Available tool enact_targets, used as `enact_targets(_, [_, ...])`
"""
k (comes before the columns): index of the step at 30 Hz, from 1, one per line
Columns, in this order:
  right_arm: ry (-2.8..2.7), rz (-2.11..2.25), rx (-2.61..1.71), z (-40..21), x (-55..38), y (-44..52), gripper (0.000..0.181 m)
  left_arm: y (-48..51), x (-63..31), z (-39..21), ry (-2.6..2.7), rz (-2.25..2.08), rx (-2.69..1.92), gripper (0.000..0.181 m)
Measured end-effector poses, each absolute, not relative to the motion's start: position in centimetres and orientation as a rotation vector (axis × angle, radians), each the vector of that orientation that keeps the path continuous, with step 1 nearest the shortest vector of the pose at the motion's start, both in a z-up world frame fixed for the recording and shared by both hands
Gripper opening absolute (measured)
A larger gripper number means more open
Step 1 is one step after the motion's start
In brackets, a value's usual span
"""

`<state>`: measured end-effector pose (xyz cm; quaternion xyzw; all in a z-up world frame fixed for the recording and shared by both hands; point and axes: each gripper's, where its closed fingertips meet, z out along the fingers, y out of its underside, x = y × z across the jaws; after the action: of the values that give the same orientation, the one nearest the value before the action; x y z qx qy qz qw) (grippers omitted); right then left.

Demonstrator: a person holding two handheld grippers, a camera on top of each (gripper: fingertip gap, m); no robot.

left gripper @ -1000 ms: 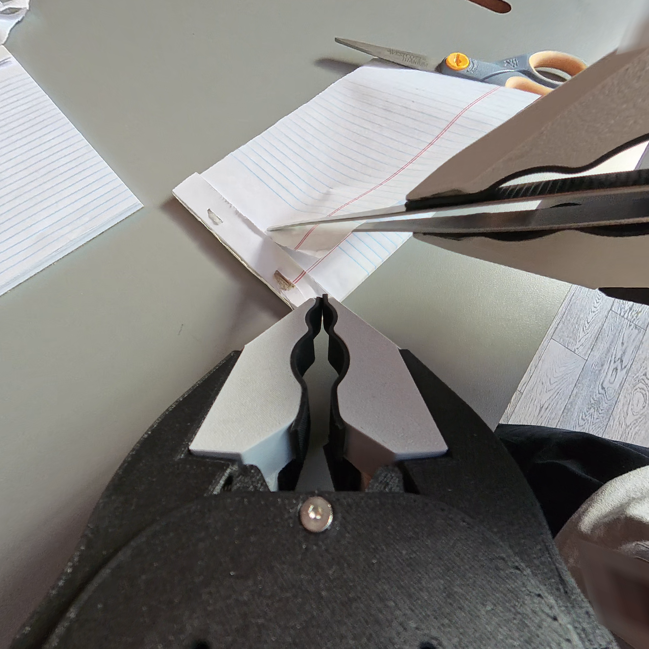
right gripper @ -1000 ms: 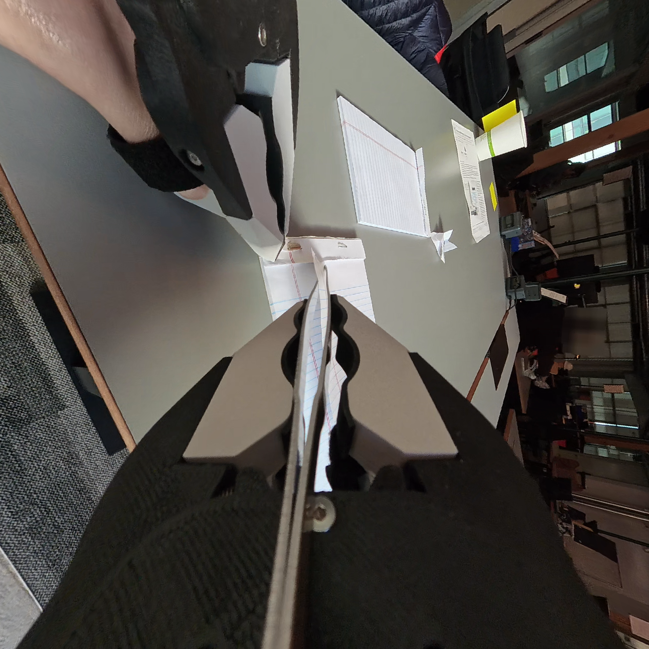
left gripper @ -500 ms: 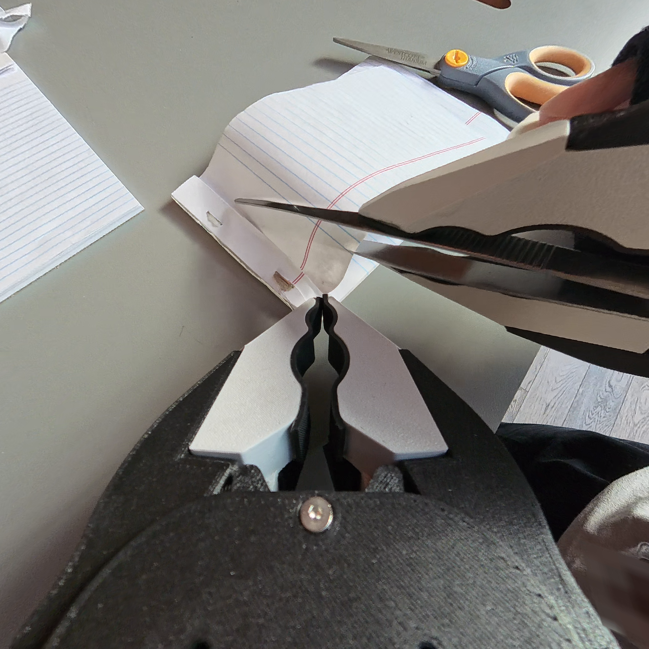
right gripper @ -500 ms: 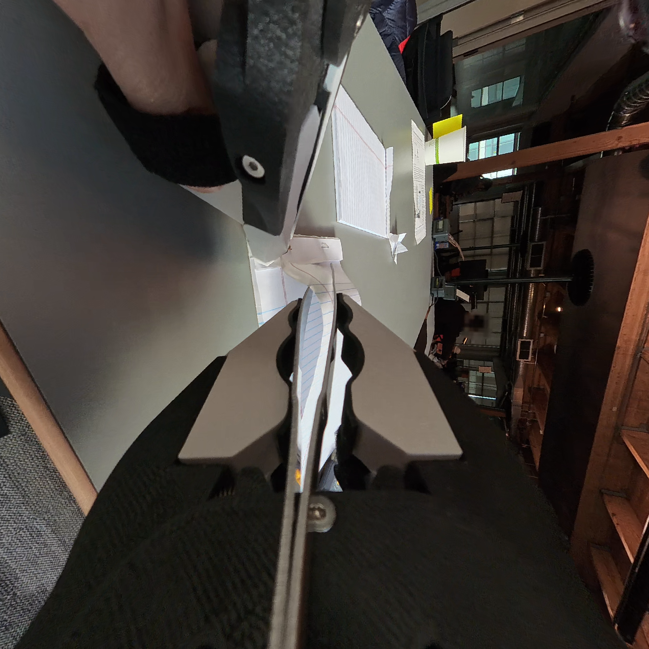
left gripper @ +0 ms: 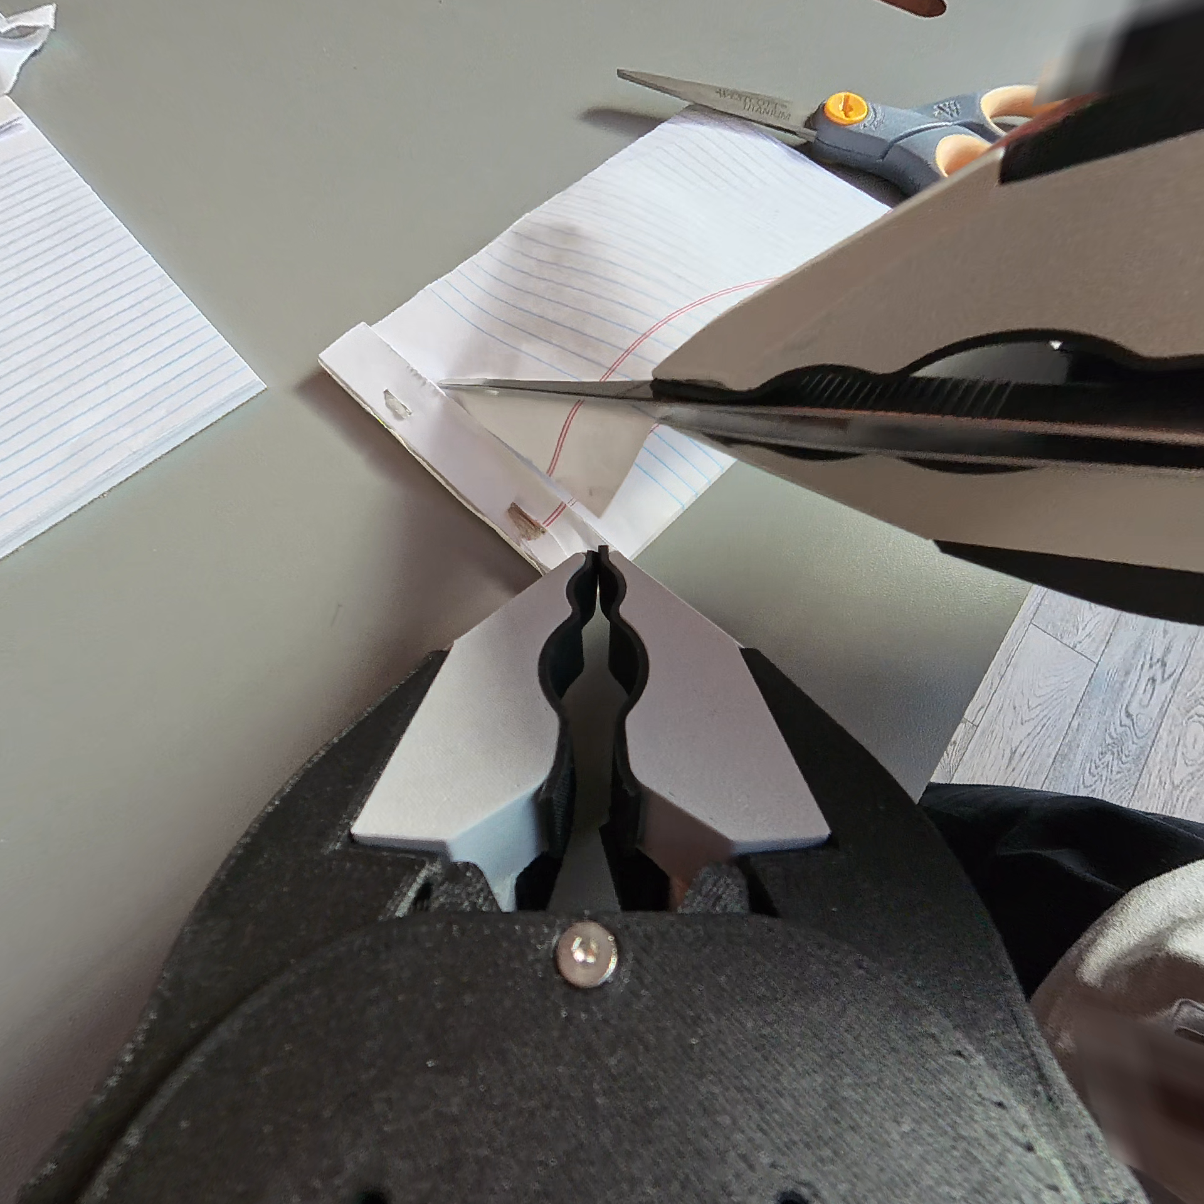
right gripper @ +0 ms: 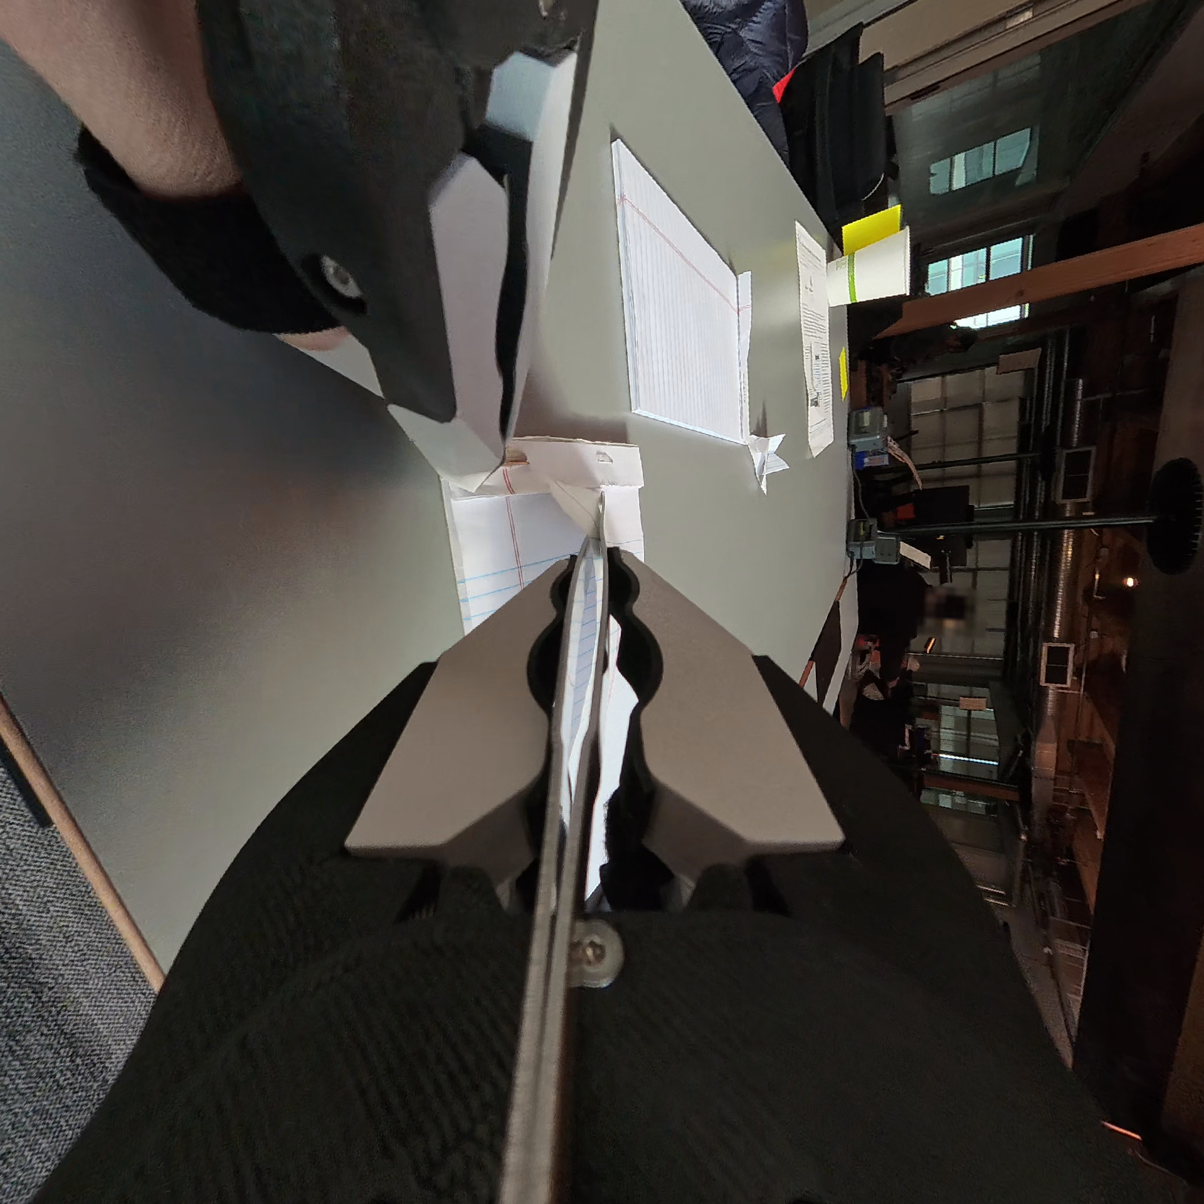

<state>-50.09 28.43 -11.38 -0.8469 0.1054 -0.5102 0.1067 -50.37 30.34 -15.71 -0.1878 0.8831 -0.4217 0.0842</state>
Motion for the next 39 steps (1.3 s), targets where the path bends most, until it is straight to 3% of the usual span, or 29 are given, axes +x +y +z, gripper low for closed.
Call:
enact_targets(9, [0.327, -1.4, -2.493, -9.9, -49.5, 27.3, 0.007, 30.3, -50.4, -15.7, 2.649, -1.269, -0.556, 0.0])
enact_targets(15, [0.369, -1.393, -2.514, -9.9, -48.5, 26.4, 0.02, 30.3, -50.4, -15.7, 2.65, -1.27, -0.554, 0.0])
enact_targets(22, [0.436, -1.335, -2.484, -10.3, -48.8, 26.8, 0.023, 30.3, -50.4, -15.7, 2.65, -1.271, -0.555, 0.0])
enact_targets(39, [0.386, -1.551, -2.487, -11.5, -47.3, 27.4, 0.017, 30.3, -50.4, -15.7, 2.649, -1.27, -0.552, 0.0])
